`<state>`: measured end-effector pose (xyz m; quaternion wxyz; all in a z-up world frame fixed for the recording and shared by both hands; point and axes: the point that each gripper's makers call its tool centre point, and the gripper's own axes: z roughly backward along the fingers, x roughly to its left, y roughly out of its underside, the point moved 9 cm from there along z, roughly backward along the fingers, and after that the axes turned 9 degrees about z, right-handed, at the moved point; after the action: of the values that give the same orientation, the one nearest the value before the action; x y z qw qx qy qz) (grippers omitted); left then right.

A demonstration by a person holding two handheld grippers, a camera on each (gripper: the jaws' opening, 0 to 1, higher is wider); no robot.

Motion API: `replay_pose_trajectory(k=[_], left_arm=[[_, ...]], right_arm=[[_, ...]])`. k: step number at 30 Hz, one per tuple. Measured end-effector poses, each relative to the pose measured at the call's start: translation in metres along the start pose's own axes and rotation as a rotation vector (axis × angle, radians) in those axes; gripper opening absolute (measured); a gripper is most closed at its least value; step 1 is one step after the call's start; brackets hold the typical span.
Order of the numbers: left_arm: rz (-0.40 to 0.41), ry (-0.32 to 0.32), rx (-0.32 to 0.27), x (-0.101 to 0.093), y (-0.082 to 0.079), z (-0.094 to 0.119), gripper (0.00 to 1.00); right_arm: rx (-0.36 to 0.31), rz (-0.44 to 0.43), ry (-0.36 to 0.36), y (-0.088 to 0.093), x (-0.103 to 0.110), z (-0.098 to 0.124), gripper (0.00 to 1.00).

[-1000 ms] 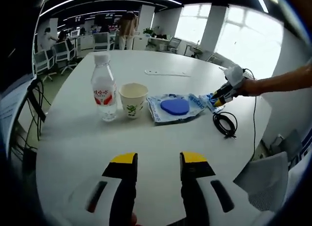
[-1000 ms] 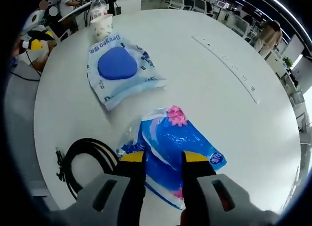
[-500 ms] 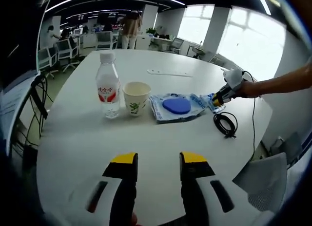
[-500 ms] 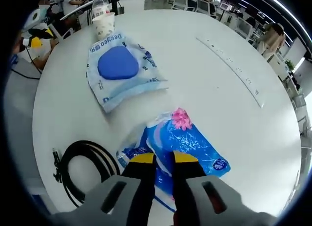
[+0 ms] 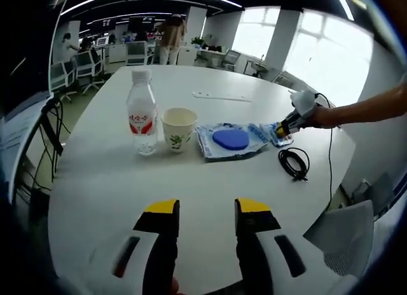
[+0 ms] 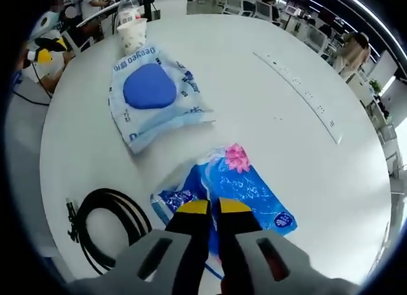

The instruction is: Arrange the tabletop items into an orderly group along one side of the table until the central work area is clear of visible clutter.

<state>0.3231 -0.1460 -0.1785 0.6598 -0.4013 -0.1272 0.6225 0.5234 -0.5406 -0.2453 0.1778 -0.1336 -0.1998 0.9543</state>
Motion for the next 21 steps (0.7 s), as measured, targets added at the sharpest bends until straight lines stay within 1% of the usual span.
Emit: replay_pose_trajectory(k=[7, 10, 14, 19, 21], left_arm=[[0.003, -0.001, -0.009, 0.0003, -0.0013, 0.0034, 0.34], [0.003, -0.004, -0.01, 0.0011, -0.0009, 0.0046, 0.34], [0.007, -0.007, -0.011, 0.0024, 0.0004, 0.0069, 0.33], [0.003, -0.007, -0.009, 0.0017, 0.0018, 0.008, 0.33], [0.002, -0.005, -0.009, 0.0007, 0.0019, 0.0083, 0.33]], right_arm=[[-0.005, 0.025, -0.012, -0.006, -0.0005, -0.003, 0.0], [0.006, 0.055, -0.022, -0.0063, 0.0021, -0.0048, 0.01], [0.007, 0.047, -0.023, -0.0045, 0.0025, -0.0049, 0.01], [0.014, 0.046, -0.019, -0.0026, 0.0023, -0.004, 0.04], [0.011, 0.034, -0.015, -0.0018, 0.0014, -0.003, 0.06]])
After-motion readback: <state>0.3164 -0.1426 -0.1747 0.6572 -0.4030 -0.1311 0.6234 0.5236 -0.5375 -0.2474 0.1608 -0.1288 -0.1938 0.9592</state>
